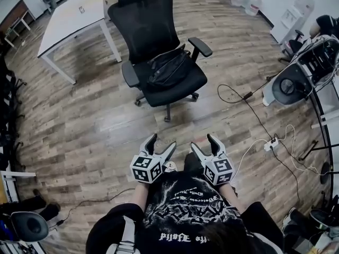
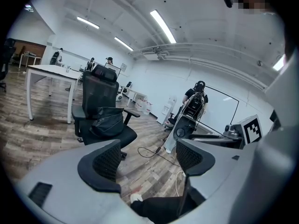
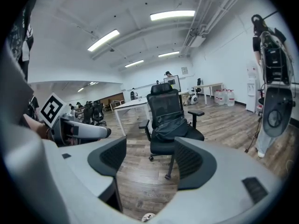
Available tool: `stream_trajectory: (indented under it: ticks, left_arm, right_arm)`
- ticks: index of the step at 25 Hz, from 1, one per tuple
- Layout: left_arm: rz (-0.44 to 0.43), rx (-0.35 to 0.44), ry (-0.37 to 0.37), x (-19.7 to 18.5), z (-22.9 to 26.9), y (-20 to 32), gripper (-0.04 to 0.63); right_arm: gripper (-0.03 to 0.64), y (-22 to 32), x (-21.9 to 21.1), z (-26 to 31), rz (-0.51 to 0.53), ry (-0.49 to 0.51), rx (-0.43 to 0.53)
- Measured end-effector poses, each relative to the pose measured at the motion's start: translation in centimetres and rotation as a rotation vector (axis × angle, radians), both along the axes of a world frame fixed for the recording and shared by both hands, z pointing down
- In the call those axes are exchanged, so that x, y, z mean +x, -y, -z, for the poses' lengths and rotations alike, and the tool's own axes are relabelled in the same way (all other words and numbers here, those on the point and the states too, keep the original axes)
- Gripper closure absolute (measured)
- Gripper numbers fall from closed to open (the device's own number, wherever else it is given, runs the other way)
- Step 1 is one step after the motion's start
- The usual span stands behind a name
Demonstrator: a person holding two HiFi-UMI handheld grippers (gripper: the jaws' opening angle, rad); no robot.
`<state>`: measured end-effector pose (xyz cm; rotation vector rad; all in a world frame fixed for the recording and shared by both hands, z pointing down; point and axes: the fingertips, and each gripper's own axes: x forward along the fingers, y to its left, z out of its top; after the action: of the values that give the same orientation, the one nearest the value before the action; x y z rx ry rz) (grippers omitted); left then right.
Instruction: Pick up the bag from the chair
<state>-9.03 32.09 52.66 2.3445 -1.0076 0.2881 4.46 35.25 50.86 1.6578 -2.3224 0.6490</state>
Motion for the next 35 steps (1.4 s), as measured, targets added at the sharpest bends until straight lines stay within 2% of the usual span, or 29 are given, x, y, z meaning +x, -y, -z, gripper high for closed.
stream_trajectory:
  ticks: [3, 4, 8, 12, 22, 31, 35]
  left_arm:
    - [0.007, -0.005, 0.009, 0.4, -0.4, 1.3, 0.216]
    - [0.016, -0.003, 0.012, 0.4, -0.4, 1.9, 0.216]
    - [0.083, 0.018, 0.024, 0.5, 0.1, 5.7, 0.216]
    - [0.161, 0.031, 0.04, 1.0, 0.7, 10.6, 0.218]
    - [0.282, 0.05, 0.074, 7.4, 2.5, 22.6, 0.216]
    - [0.361, 0.011, 0.048, 13.7, 1.6, 28.4, 0.216]
    - [0.381, -0.002, 0.046, 15.3, 0.9, 30.0, 0.216]
  right_arm:
    - [0.294, 2.5, 1.5, 0.7, -0.081, 0.135, 0.019]
    - [0.313, 3.6, 2.0, 1.0, -0.088, 0.148, 0.033]
    - [0.313, 8.8, 4.0, 2.1, -0.053, 0.138, 0.077]
    - [0.313, 15.0, 6.4, 2.2, -0.013, 0.112, 0.079]
    - [0.313, 28.5, 12.0, 1.9, 0.164, 0.053, 0.047]
    - [0.313, 35.8, 17.4, 0.6, 0.259, 0.059, 0.018]
    - [0.313, 37.7, 18.3, 0.0, 0.286, 0.061, 0.011]
